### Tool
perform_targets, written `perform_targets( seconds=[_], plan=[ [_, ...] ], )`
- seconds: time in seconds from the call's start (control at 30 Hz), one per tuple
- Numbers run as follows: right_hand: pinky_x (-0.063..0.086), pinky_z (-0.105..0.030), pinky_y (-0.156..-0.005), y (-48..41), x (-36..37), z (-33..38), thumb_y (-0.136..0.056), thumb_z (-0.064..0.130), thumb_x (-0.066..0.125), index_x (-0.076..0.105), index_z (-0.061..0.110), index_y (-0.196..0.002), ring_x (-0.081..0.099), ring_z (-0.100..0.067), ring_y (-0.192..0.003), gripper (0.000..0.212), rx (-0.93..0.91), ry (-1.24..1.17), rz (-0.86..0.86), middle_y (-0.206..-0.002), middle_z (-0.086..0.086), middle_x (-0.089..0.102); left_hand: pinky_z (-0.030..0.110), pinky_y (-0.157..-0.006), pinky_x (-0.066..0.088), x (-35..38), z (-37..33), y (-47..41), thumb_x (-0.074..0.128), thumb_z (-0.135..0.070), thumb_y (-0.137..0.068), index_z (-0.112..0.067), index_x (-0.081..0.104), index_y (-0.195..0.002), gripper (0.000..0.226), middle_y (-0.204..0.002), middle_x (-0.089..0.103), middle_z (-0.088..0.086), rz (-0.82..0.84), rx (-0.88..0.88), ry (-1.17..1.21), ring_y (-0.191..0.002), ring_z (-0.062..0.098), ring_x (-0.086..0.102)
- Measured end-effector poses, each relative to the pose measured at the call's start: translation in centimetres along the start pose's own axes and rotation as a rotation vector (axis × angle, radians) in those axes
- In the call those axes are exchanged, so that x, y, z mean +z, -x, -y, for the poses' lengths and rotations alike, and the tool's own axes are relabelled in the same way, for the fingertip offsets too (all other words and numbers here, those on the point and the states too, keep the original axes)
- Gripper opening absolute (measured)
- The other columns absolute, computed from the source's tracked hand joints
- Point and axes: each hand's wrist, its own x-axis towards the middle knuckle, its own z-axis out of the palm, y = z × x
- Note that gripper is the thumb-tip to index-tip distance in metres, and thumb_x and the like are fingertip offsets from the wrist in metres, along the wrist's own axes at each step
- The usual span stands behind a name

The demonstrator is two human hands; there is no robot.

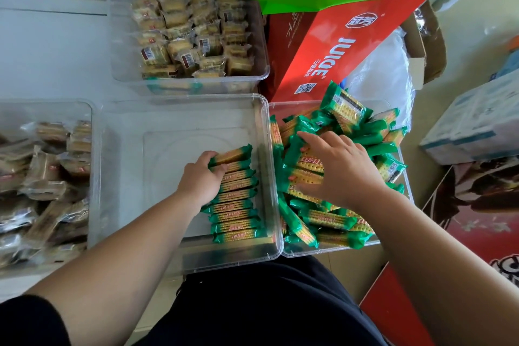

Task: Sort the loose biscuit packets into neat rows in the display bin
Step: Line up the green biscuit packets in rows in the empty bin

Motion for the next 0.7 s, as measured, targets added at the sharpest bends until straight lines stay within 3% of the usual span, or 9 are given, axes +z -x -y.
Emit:
perform_targets(
  seconds=[0.1,0.23,0.33,0.43,0.5,0.57,0.63,0.7],
  plan=[
    [0.04,-0.042,-0.105,0.2,0.2,0.1,-0.07,0.083,0.06,0.001,0.038,-0.158,0.044,-0.022,-0.123,0.115,-0.001,0.029,0.06,-0.134,0.007,0.048,0.035,-0.069,0.057,0.0,0.0,0.4,0.048,-0.034,-0.107,-0.035,0.053,-0.128,0.022,-0.107,0.066,0.007,0.063,0.072,0.037,-0.087,0.024,0.068],
    [0.045,-0.044,-0.104,-0.3,0.4,0.4,-0.058,0.084,0.071,-0.006,0.036,-0.158,0.046,-0.025,-0.125,0.135,0.037,0.023,0.151,-0.135,0.002,0.05,0.025,-0.066,0.047,-0.1,0.2,0.6,0.042,-0.029,-0.11,-0.035,0.053,-0.128,0.022,-0.108,0.065,0.001,0.101,0.058,0.149,-0.093,0.016,0.065],
    [0.052,-0.04,-0.092,-0.9,-0.4,0.5,-0.057,0.076,0.079,0.006,0.041,-0.157,0.052,-0.024,-0.12,0.128,0.069,-0.055,0.184,-0.128,0.002,0.056,0.025,-0.07,0.047,-0.2,0.6,0.7,0.039,-0.024,-0.111,-0.033,0.054,-0.129,0.025,-0.106,0.063,-0.008,0.084,0.048,0.223,-0.095,0.012,0.063],
    [0.053,-0.035,-0.081,-1.1,-1.6,0.2,-0.061,0.065,0.085,0.018,0.04,-0.156,0.059,-0.021,-0.106,0.118,0.101,-0.131,0.177,-0.122,0.003,0.063,0.043,-0.084,0.057,-0.1,1.0,0.5,0.043,-0.027,-0.11,-0.032,0.058,-0.128,0.024,-0.111,0.066,-0.001,0.032,-0.008,0.306,-0.101,0.024,0.066],
    [0.053,-0.033,-0.075,-1.1,-2.2,0.2,-0.065,0.06,0.086,0.025,0.034,-0.155,0.061,-0.018,-0.092,0.112,0.113,-0.141,0.189,-0.102,0.006,0.063,0.048,-0.09,0.057,0.0,0.8,0.2,0.044,-0.028,-0.109,-0.031,0.058,-0.128,0.024,-0.116,0.066,0.003,0.033,-0.033,0.32,-0.101,0.026,0.067],
    [0.054,-0.034,-0.072,-0.9,-2.4,0.4,-0.067,0.058,0.085,0.029,0.03,-0.153,0.06,-0.017,-0.085,0.106,0.112,-0.114,0.212,-0.095,0.008,0.06,0.042,-0.081,0.056,0.1,0.6,0.0,0.042,-0.03,-0.11,-0.032,0.056,-0.133,0.027,-0.116,0.066,0.005,0.058,-0.043,0.286,-0.1,0.03,0.067],
    [0.056,-0.036,-0.073,-0.7,-2.4,0.7,-0.068,0.06,0.084,0.031,0.03,-0.15,0.06,-0.017,-0.087,0.103,0.094,-0.057,0.229,-0.103,0.007,0.064,0.037,-0.071,0.054,0.1,0.3,0.0,0.041,-0.033,-0.11,-0.036,0.052,-0.14,0.032,-0.116,0.064,0.005,0.088,-0.068,0.224,-0.098,0.032,0.067],
    [0.057,-0.039,-0.077,-0.6,-2.1,1.0,-0.065,0.066,0.082,0.032,0.029,-0.147,0.061,-0.02,-0.095,0.104,0.078,0.003,0.235,-0.113,0.005,0.065,0.037,-0.069,0.057,0.1,0.5,-0.1,0.042,-0.038,-0.109,-0.046,0.046,-0.144,0.036,-0.127,0.057,0.008,0.103,-0.114,0.193,-0.098,0.032,0.066]
  ],
)
